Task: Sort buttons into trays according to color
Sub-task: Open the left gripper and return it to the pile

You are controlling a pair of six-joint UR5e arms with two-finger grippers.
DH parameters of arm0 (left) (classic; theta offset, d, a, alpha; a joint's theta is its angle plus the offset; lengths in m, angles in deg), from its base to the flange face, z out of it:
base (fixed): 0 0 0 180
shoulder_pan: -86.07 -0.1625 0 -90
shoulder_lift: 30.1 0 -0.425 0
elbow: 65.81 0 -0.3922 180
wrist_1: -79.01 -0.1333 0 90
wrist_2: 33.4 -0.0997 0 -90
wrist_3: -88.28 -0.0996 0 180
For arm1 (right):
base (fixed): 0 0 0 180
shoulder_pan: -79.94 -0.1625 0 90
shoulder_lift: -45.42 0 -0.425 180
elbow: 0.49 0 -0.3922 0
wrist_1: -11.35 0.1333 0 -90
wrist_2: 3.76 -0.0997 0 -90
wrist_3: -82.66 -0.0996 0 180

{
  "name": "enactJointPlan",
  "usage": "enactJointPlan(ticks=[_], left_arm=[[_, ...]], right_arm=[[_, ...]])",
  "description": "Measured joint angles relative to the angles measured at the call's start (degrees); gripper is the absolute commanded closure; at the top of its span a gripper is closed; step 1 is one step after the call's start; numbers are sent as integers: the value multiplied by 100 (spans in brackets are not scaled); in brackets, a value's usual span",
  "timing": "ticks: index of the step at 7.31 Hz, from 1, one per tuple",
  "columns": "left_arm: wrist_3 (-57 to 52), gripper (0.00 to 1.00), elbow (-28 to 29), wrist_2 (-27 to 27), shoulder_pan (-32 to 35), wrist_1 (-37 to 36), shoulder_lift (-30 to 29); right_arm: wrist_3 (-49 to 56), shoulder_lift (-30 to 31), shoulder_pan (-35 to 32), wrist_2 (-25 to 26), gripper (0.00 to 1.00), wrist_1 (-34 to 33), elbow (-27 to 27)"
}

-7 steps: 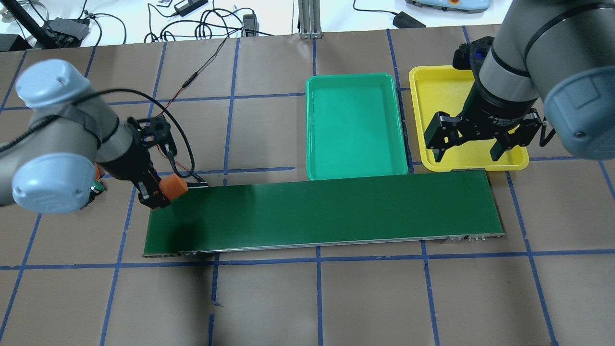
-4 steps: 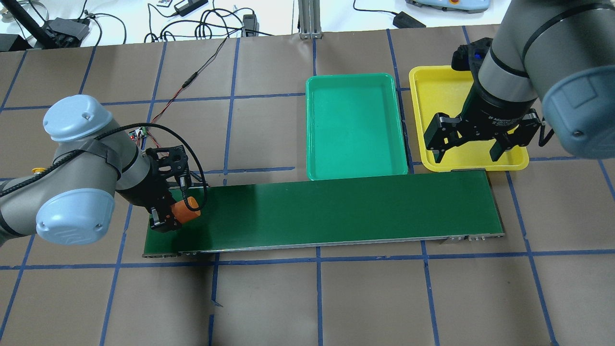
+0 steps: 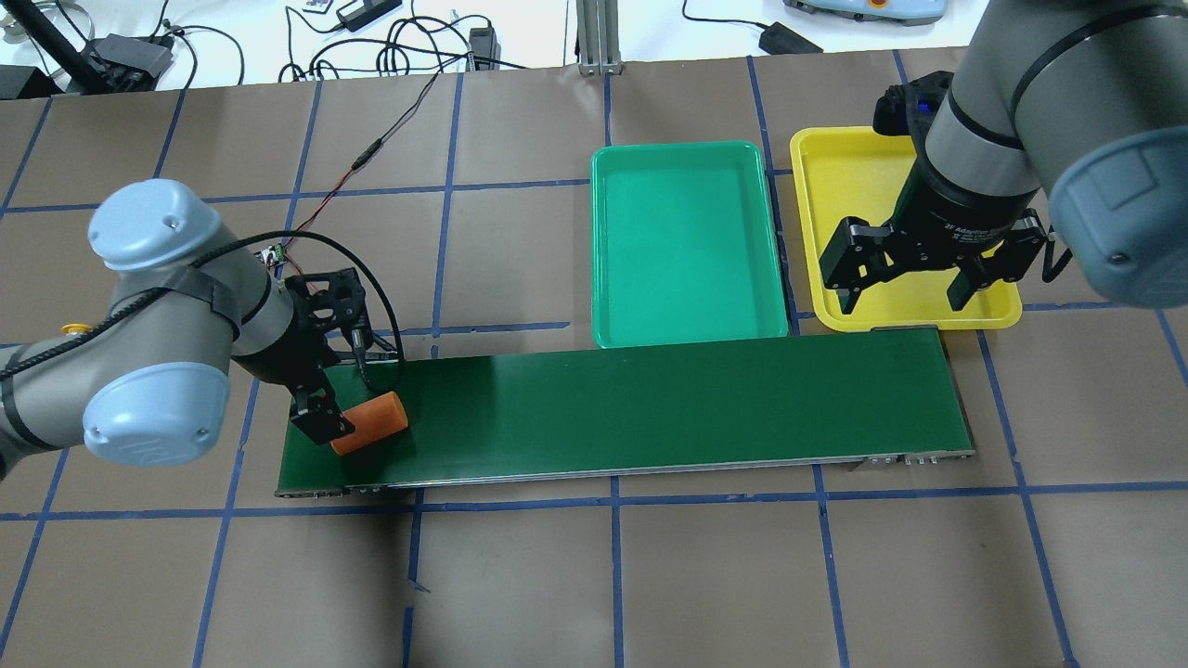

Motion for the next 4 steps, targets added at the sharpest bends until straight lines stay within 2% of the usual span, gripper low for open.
enactJointPlan(ticks=[2,4], left_arm=[[408,0,1138,-48,-517,579,-428],[1497,0,2066,-110,-977,689,-1292]], right_arm=[[-6,-3,6,9,0,-5,-1],[-2,-9,7,6,0,-22,4]])
